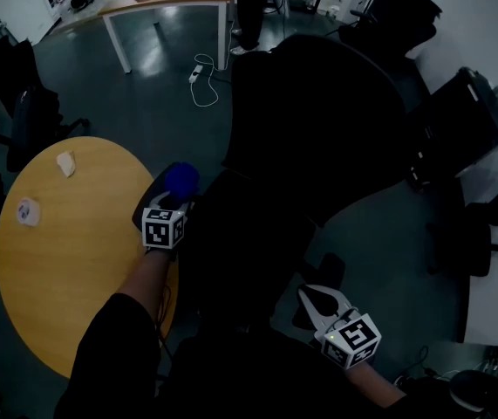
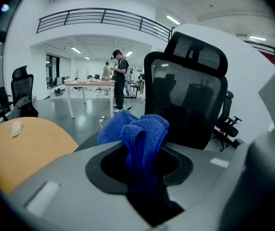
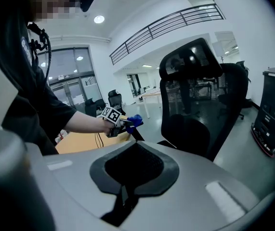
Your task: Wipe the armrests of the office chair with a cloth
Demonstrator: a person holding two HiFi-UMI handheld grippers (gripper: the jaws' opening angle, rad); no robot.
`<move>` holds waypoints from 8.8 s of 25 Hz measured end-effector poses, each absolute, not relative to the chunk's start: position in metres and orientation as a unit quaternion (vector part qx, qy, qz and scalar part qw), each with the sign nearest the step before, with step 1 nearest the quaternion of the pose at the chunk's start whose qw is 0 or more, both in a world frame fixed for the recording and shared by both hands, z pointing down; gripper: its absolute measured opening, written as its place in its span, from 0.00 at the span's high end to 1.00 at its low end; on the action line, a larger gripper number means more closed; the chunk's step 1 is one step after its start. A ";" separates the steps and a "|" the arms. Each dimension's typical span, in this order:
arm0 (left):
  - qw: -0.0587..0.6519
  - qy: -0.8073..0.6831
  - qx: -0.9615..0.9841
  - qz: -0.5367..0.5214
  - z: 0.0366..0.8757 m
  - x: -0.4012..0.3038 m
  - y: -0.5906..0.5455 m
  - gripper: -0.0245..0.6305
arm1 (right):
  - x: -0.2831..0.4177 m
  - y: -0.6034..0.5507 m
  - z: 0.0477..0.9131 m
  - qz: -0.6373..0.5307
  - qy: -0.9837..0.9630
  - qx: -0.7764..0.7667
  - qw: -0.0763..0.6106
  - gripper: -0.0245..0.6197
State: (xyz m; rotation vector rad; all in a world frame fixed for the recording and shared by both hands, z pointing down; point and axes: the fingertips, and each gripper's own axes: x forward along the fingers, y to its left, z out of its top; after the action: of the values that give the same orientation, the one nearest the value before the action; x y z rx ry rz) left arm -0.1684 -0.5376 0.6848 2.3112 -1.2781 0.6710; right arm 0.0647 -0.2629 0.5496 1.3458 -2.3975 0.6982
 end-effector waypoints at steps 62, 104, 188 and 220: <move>0.083 -0.268 0.943 0.179 0.539 -0.018 -0.262 0.73 | 0.051 -0.052 0.512 0.205 -0.805 0.553 0.065 0.95; 0.153 -0.292 0.886 0.325 0.679 0.178 -0.235 0.72 | 0.279 -0.008 0.571 0.286 -0.794 0.533 0.056 0.95; 0.062 -0.186 0.910 0.366 0.688 0.049 -0.034 0.73 | 0.107 0.029 0.571 0.256 -0.854 0.444 0.093 0.95; 0.129 -0.385 0.908 0.099 0.475 -0.092 0.066 0.73 | -0.009 0.082 0.510 0.160 -0.921 0.337 0.116 0.95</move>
State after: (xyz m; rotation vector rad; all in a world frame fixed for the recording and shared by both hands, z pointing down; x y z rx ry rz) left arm -0.0915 0.0660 0.4754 2.6399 -1.1201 0.2877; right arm -0.0090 0.0816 0.5099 0.9858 -2.6966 0.4691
